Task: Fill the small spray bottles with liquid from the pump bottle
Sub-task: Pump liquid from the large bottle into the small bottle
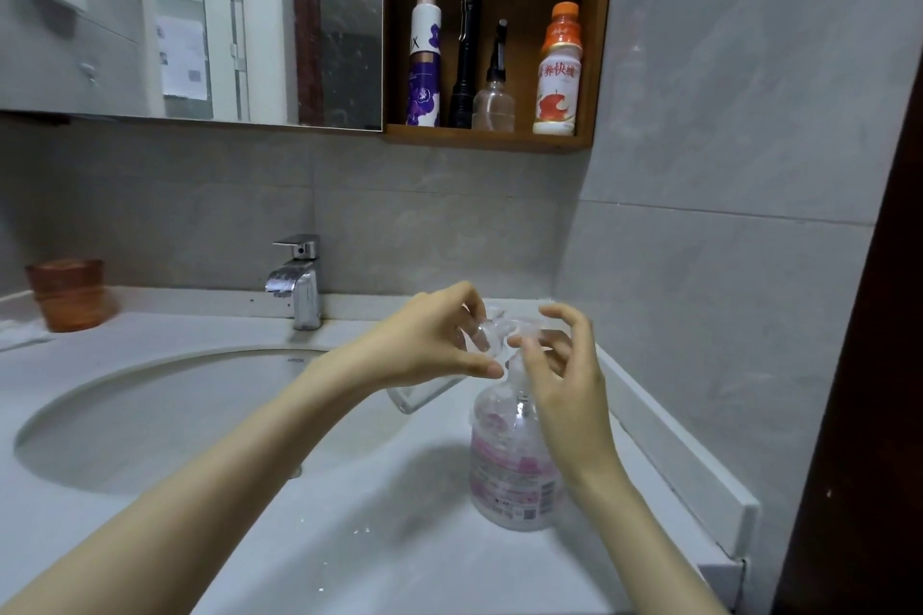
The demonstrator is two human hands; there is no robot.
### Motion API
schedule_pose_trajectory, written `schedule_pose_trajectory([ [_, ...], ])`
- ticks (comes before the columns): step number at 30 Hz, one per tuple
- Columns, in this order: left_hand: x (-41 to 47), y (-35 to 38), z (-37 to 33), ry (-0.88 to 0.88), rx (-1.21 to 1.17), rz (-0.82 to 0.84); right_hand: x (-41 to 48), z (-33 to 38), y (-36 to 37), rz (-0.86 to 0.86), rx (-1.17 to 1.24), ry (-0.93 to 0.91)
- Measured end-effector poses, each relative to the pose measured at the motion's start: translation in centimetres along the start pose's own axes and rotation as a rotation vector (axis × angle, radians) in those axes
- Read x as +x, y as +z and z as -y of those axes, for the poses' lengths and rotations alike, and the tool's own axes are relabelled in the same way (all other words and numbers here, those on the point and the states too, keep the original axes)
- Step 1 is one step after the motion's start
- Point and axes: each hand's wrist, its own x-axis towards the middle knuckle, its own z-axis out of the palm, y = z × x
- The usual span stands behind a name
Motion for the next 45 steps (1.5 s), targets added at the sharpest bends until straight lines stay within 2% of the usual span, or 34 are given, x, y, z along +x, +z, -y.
schedule_pose_trajectory([
  [6,0.1,0.3,0.4,0.010,-0.033,-0.066,-0.4,-0.7,0.1,0.122,-0.230,-0.113],
  [13,0.1,0.1,0.0,0.031,0.034,-0.165,-0.1,-1.0,0.2,0.073,-0.156,-0.071],
  [25,0.4,-0.8,-0.6,0.091,0.183,-0.152,0.5,-1.3,0.3,0.040,-0.163,-0.132],
  [29,0.4,0.0,0.0,0.066,0.081,-0.139,0.5,-1.2,0.2,0.053,-0.174,-0.121],
  [37,-0.5,2.1,1.3,0.035,-0.151,-0.253,0.2,-1.0,0.3,0.063,-0.191,-0.112],
  [45,-0.4,2.2,1.5,0.046,-0.168,-0.246,0.3,-1.0,0.4,0.049,-0.234,-0.131],
])
